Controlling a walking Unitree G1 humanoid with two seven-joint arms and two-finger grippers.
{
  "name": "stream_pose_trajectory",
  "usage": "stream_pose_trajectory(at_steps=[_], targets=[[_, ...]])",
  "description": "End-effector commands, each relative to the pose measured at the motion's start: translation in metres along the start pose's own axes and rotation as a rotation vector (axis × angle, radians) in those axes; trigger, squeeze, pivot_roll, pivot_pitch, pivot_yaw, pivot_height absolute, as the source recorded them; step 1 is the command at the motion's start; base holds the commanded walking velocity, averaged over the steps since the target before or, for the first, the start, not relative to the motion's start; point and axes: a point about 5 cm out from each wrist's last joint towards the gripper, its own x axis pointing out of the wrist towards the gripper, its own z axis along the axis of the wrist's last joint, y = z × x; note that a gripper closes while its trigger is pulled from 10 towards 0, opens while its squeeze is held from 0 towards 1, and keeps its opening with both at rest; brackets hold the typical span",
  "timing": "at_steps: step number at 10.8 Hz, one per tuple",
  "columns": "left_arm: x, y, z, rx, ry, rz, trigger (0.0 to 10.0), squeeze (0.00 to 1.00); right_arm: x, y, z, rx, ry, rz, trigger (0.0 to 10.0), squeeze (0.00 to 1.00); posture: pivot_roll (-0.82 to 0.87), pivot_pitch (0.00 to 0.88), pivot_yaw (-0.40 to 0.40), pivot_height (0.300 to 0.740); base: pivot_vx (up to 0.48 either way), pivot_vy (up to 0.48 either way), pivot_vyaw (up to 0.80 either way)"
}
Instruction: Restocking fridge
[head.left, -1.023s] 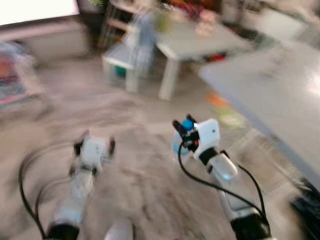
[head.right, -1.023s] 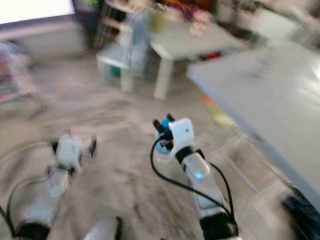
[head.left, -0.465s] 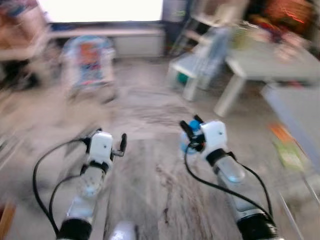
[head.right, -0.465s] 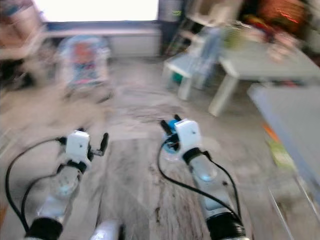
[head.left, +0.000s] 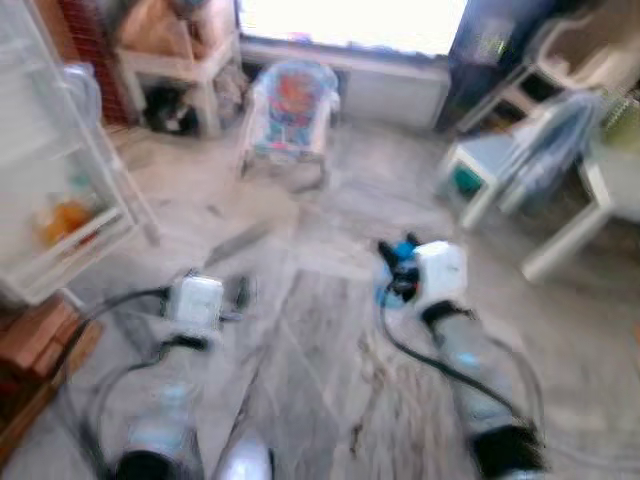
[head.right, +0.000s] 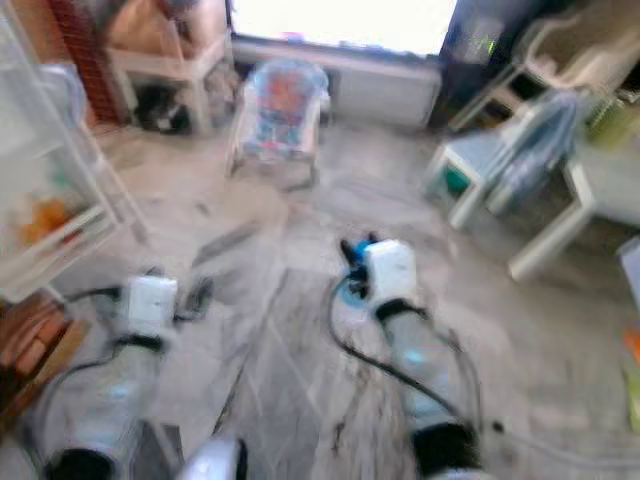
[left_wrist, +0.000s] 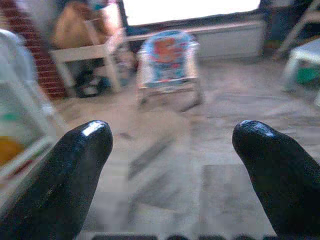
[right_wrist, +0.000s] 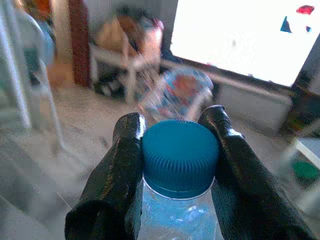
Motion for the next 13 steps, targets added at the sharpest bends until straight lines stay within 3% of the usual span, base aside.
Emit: stream_pose_trajectory(at_steps=[1,3,5,8,10,13], targets=[[0.004,-0.006,0.006,-0.015,-0.018,-0.009,10.0,0.00,0.001,-0.012,0.007,-0.025,-0.036,-0.050,10.0,0.00,0.14,0.000,-0.048,0.740,0.000,0.000,0.80],[0.008,-0.011,0.010,-0.004,-0.025,-0.076,10.0,0.00,-0.001,-0.033,0.003,-0.018,-0.025,-0.209,10.0,0.00,0.11,0.002,0.021,0.740,0.000,0.000,0.36],[0.012,-0.011,0.014,0.005,-0.022,-0.097,10.0,0.00,-0.010,-0.035,-0.001,-0.020,-0.019,-0.252,10.0,0.00,0.09,0.019,0.036,0.740,0.000,0.000,0.00],[0.008,0.003,0.020,0.045,-0.029,0.018,10.0,0.00,-0.014,-0.041,-0.003,-0.064,-0.011,-0.281,10.0,0.00,0.12,0.036,0.040,0.740,0.000,0.000,0.00],[-0.010,0.012,-0.001,0.001,0.059,0.127,10.0,0.00,-0.017,-0.039,-0.011,-0.090,0.021,-0.266,10.0,0.00,0.13,0.041,0.018,0.740,0.000,0.000,0.80],[-0.018,0.017,-0.001,0.007,0.077,0.167,10.0,0.00,-0.027,-0.045,-0.016,-0.113,0.041,-0.286,10.0,0.00,0.14,0.049,0.004,0.740,0.000,0.000,0.80]])
